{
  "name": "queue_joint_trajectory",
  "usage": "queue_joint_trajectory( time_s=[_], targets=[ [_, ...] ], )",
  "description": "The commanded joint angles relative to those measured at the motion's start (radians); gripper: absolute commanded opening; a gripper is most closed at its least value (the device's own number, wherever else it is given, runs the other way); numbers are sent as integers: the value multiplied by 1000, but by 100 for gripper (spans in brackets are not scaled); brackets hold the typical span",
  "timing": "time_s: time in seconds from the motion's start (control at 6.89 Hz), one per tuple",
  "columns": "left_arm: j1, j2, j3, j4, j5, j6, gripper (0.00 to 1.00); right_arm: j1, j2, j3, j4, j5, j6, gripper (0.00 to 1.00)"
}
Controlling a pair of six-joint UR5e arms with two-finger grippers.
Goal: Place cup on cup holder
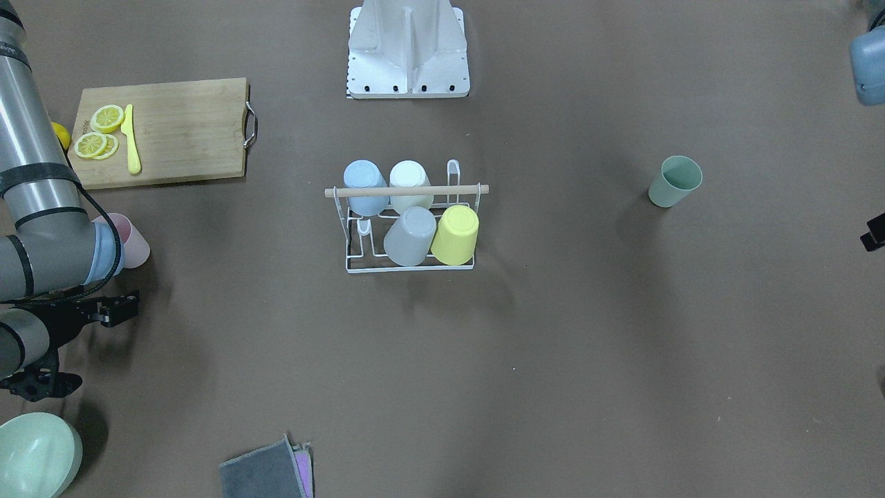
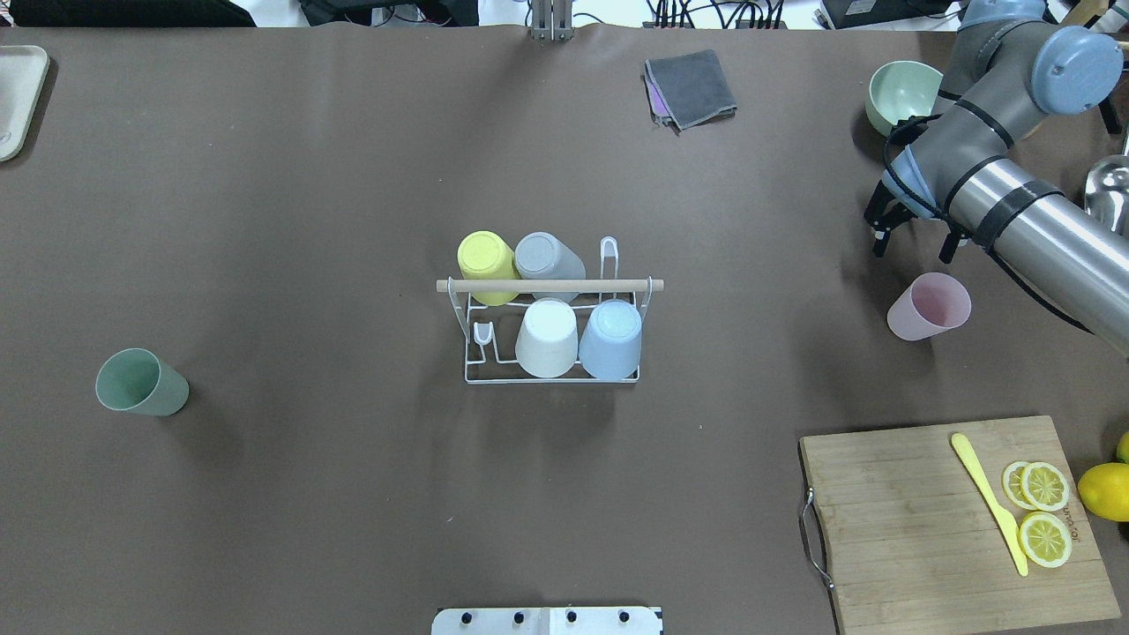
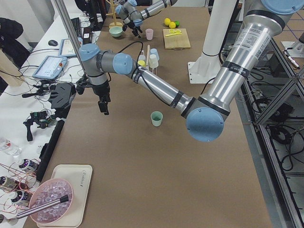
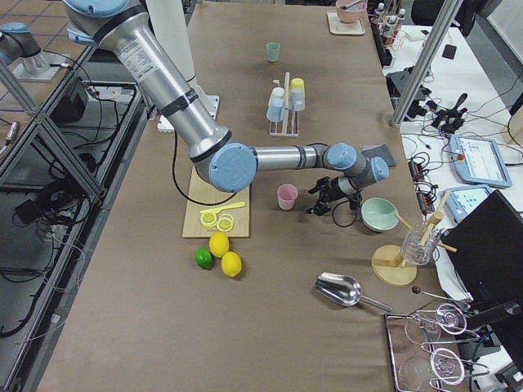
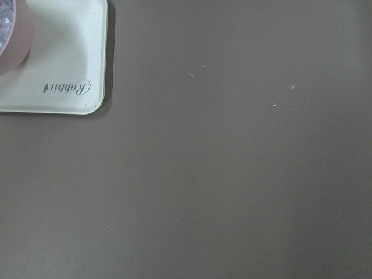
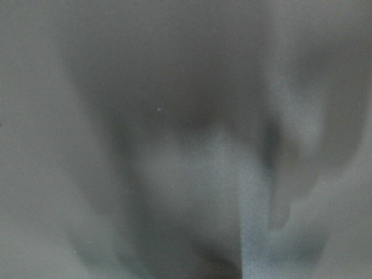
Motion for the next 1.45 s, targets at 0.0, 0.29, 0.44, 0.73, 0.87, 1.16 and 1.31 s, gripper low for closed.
queue_joint_trajectory(
  time_s=[0.0, 0.29, 0.44, 0.73, 0.87, 1.16, 1.31],
  targets=[
    [89, -61, 77, 36, 6, 16, 98, -3, 22, 6, -105, -11, -84, 99],
    [191, -66, 109, 39, 0, 42, 98, -20, 22, 12, -125, -33, -91, 99],
    [224, -67, 133, 40, -3, 61, 98, -27, 19, 13, -149, -34, -111, 99],
    [296, -75, 181, 55, -5, 76, 98, -37, 13, 13, -208, -34, -179, 98],
    [329, -75, 207, 65, -3, 84, 98, -47, 10, 13, -211, -34, -179, 98],
    [383, -60, 207, 161, -5, 105, 98, -67, 1, 13, -221, -34, -180, 96],
    [403, -58, 207, 190, -6, 113, 98, -70, 1, 15, -223, -34, -182, 95]
  ],
)
